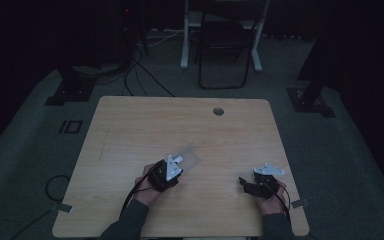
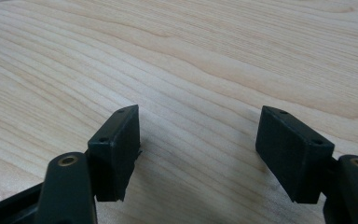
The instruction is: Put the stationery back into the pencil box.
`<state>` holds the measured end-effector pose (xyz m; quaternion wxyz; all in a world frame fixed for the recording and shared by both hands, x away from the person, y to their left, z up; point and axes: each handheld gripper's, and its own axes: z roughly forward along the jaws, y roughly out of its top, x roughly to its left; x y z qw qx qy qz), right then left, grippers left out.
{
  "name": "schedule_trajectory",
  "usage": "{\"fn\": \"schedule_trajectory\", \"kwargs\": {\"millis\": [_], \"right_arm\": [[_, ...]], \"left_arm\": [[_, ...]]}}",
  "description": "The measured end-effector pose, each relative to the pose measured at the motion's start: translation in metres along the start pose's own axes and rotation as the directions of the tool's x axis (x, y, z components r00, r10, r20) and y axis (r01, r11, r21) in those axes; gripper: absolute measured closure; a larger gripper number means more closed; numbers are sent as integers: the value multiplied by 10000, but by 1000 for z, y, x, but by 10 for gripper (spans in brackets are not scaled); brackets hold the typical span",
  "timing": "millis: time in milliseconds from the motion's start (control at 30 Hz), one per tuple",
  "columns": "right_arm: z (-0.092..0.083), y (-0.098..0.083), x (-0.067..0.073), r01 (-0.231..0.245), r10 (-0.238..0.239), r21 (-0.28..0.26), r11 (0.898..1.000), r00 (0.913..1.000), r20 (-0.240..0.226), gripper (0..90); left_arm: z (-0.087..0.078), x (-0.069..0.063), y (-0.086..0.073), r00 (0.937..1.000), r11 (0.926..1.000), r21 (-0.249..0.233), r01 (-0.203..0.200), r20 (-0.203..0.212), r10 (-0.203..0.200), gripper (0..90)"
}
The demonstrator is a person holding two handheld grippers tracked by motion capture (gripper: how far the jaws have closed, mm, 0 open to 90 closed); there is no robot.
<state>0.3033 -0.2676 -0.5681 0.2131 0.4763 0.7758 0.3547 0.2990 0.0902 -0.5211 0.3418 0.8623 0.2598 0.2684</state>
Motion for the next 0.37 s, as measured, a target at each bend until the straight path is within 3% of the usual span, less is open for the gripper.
{"fn": "schedule_trajectory", "kwargs": {"millis": [367], "right_arm": [[0, 0, 0, -2, 2, -1, 10000, 10000, 4, 304]], "left_arm": [[-3, -14, -8, 9943, 9987, -283, 414, 991, -384, 614]]}}
